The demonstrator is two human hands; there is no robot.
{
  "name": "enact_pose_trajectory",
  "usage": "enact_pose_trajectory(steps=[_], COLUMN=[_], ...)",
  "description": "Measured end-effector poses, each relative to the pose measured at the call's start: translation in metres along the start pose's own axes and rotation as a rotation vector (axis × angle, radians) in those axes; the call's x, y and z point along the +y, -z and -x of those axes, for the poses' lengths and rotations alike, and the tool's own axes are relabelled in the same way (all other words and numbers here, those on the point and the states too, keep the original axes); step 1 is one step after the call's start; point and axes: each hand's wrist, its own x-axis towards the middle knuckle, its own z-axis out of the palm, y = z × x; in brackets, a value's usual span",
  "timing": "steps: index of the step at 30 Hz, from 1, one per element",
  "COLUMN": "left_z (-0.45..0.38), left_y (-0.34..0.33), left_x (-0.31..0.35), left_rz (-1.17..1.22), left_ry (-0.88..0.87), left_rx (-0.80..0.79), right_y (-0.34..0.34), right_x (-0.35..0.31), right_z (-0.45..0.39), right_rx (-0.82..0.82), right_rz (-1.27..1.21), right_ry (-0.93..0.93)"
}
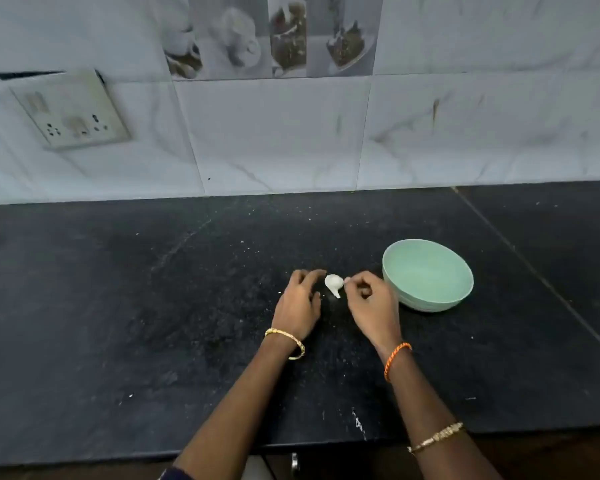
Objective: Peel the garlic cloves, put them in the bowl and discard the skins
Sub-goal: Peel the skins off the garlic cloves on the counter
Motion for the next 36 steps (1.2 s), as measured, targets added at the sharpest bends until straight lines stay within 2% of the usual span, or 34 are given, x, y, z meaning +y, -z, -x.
enact_pose_trajectory(steps=[3,7,10,13,15,21,24,28,32,36], left_z=[-0.008,-0.025,-0.032,-0.035,-0.035,-0.027,-0.022,-0.023,-0.026,-0.022], left_y=[-0.002,-0.001,-0.003,-0.005,-0.004,0.001,-0.006,-0.012,-0.015,-0.020], left_x=[-0.002,-0.003,-0.007,-0.010,-0.010,-0.003,-0.001,-0.004,-0.007,-0.013], left_rz=[-0.054,-0.014,0.030,0.146,0.257,0.730,0.834,0.839,0.888,0.842], left_ry=[0.025,0.091,0.108,0.197,0.264,0.321,0.324,0.357,0.350,0.339], left_rx=[-0.087,-0.137,-0.124,-0.105,-0.078,-0.090,-0.115,-0.039,0.001,0.060], right_y=[-0.009,-0.018,-0.021,-0.021,-0.020,-0.016,-0.017,-0.019,-0.021,-0.022], right_x=[0.012,0.020,0.025,0.028,0.026,0.012,0.013,0.015,0.019,0.025], right_z=[-0.015,-0.031,-0.042,-0.048,-0.051,-0.052,-0.050,-0.051,-0.055,-0.050], right_rx=[-0.173,-0.384,-0.429,-0.448,-0.438,-0.432,-0.451,-0.485,-0.548,-0.458], right_rz=[0.152,0.208,0.202,0.135,0.006,-0.707,-0.831,-0.791,-0.570,-0.516], right_ry=[-0.013,0.028,0.026,-0.012,-0.129,-0.643,-0.740,-0.734,-0.583,-0.446])
